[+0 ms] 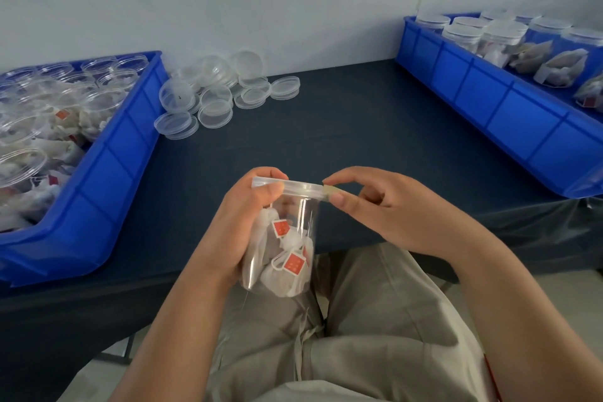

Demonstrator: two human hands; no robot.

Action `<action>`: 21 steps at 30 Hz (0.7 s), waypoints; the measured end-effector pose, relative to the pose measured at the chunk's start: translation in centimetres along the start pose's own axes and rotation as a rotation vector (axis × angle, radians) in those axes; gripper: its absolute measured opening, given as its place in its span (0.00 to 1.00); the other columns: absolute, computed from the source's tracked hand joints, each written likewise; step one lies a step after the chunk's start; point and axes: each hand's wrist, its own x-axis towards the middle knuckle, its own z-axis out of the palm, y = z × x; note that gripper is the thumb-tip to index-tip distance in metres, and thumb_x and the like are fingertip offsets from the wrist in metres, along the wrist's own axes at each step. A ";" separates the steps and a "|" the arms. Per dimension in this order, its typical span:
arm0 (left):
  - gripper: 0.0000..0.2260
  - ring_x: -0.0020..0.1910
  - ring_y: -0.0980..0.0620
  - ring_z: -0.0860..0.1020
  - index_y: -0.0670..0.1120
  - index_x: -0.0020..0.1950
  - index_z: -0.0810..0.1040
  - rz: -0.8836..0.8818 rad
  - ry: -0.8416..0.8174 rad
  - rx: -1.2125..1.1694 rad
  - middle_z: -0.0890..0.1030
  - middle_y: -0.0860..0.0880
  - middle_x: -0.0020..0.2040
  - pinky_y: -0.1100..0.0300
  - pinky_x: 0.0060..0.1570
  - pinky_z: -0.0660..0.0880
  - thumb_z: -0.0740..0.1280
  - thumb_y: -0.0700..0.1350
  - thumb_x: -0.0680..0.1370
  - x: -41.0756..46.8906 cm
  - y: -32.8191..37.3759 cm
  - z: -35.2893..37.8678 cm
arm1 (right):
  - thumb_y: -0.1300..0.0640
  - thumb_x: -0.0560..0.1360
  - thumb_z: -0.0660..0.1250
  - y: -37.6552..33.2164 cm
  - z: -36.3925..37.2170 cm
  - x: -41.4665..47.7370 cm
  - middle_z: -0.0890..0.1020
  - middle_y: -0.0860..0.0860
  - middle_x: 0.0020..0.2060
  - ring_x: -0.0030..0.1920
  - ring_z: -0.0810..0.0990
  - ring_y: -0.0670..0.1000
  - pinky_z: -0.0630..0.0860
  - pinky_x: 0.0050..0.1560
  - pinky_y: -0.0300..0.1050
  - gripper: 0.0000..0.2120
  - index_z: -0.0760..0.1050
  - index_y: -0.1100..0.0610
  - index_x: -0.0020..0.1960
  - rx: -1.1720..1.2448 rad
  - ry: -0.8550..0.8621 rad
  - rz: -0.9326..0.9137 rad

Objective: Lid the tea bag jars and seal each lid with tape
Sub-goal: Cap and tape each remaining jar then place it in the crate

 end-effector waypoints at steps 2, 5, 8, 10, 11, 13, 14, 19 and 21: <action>0.19 0.45 0.47 0.83 0.51 0.58 0.82 -0.024 -0.032 -0.065 0.84 0.44 0.50 0.50 0.43 0.82 0.74 0.60 0.72 -0.1 -0.1 -0.2 | 0.23 0.77 0.58 0.0 0.2 0.2 0.81 0.44 0.33 0.30 0.77 0.42 0.70 0.32 0.28 0.20 0.74 0.28 0.65 0.012 -0.003 0.002; 0.31 0.51 0.41 0.83 0.51 0.66 0.80 -0.065 -0.115 -0.093 0.83 0.37 0.58 0.43 0.51 0.81 0.78 0.66 0.69 -0.2 -0.2 -0.4 | 0.20 0.74 0.58 0.0 0.3 0.4 0.80 0.45 0.32 0.30 0.77 0.41 0.70 0.32 0.28 0.25 0.73 0.27 0.66 0.025 -0.006 0.007; 0.38 0.57 0.38 0.83 0.49 0.74 0.77 -0.135 -0.192 -0.143 0.82 0.36 0.64 0.44 0.55 0.81 0.78 0.67 0.70 -0.1 -0.1 -0.4 | 0.17 0.72 0.55 -0.1 0.4 0.4 0.80 0.44 0.33 0.30 0.76 0.42 0.70 0.32 0.29 0.27 0.71 0.25 0.66 0.025 -0.020 -0.005; 0.36 0.59 0.40 0.83 0.46 0.72 0.79 -0.140 -0.228 -0.156 0.82 0.37 0.66 0.46 0.57 0.82 0.76 0.67 0.72 0.2 -0.1 -0.5 | 0.19 0.74 0.55 -0.2 0.5 0.3 0.80 0.44 0.35 0.31 0.75 0.43 0.70 0.32 0.31 0.24 0.72 0.24 0.66 0.038 -0.026 -0.018; 0.34 0.60 0.40 0.83 0.46 0.69 0.81 -0.124 -0.242 -0.136 0.83 0.38 0.66 0.47 0.58 0.81 0.75 0.69 0.73 0.2 -0.1 -0.5 | 0.21 0.75 0.55 -0.2 0.5 0.2 0.80 0.45 0.36 0.31 0.73 0.43 0.70 0.33 0.33 0.21 0.73 0.23 0.65 0.055 -0.024 -0.028; 0.31 0.60 0.43 0.85 0.53 0.65 0.85 -0.078 -0.219 -0.031 0.85 0.44 0.63 0.50 0.57 0.83 0.71 0.73 0.73 0.3 0.0 -0.5 | 0.23 0.77 0.57 -0.2 0.6 0.1 0.79 0.46 0.35 0.31 0.70 0.44 0.69 0.33 0.36 0.18 0.74 0.22 0.64 0.091 0.004 -0.038; 0.29 0.59 0.46 0.86 0.57 0.64 0.85 -0.047 -0.187 0.031 0.86 0.47 0.61 0.54 0.54 0.83 0.70 0.74 0.73 0.2 0.3 -0.4 | 0.25 0.78 0.58 -0.3 0.7 0.0 0.77 0.44 0.33 0.30 0.69 0.43 0.69 0.33 0.35 0.17 0.74 0.23 0.65 0.102 0.026 -0.036; 0.33 0.62 0.63 0.82 0.60 0.77 0.73 0.137 0.053 0.440 0.81 0.66 0.63 0.64 0.56 0.79 0.59 0.74 0.77 0.6 0.5 -0.1 | 0.28 0.80 0.60 -0.4 1.3 0.2 0.78 0.22 0.46 0.43 0.78 0.31 0.70 0.36 0.29 0.21 0.75 0.32 0.69 -0.012 0.151 0.041; 0.32 0.63 0.67 0.79 0.62 0.78 0.70 0.123 0.027 0.463 0.79 0.70 0.64 0.64 0.57 0.77 0.59 0.74 0.77 0.1 0.3 0.6 | 0.25 0.78 0.60 -0.4 1.6 0.2 0.79 0.24 0.50 0.46 0.77 0.31 0.69 0.41 0.32 0.22 0.73 0.30 0.68 -0.044 0.183 0.062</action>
